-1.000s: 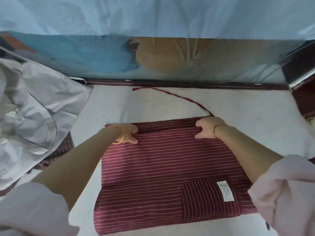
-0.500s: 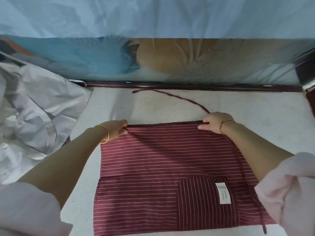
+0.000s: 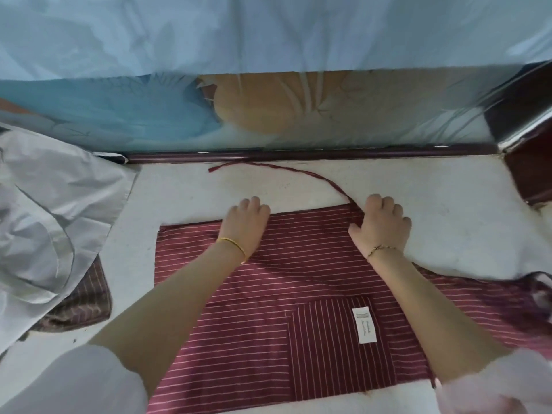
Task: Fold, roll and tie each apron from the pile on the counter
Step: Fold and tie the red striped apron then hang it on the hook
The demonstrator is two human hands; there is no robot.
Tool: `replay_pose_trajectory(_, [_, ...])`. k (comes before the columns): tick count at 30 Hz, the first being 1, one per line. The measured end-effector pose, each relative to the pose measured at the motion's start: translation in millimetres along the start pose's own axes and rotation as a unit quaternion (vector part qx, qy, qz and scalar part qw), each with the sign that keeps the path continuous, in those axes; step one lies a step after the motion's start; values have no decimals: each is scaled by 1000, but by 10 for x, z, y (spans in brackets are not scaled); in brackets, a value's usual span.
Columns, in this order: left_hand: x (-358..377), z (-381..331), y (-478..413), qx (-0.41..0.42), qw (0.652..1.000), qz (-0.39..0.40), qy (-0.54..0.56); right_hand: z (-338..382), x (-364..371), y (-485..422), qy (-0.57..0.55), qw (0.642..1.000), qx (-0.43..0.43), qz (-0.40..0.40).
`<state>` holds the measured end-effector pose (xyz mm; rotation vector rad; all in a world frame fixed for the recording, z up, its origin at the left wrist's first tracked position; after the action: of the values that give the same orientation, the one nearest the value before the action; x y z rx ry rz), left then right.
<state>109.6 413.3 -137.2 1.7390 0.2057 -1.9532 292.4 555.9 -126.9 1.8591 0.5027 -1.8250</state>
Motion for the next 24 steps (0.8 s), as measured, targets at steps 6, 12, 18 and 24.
replay_pose_trajectory(6, [104, -1216, -25, 88, 989, 55, 108, -402, 482, 610, -42, 980, 50, 189])
replay_pose_trajectory(12, [289, -1303, -35, 96, 992, 87, -4, -517, 561, 694, -340, 882, 156, 285])
replay_pose_trajectory(18, [376, -1471, 271, 148, 982, 117, -7, -173, -21, 201, -881, 370, 263, 132])
replay_pose_trajectory(24, [379, -1466, 331, 140, 979, 133, 61, -477, -248, -452, -868, 454, 198, -22])
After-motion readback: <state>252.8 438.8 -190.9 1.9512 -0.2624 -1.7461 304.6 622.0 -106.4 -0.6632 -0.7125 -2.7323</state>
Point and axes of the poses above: each hand's wrist, its own y-axis away from the middle knuckle, its own x-axis out of the palm, z = x × y, the point moved 10 cm from there along -y, towards the middle knuckle, and after that the axes turned 9 degrees about -x, right-handed, at the moved point
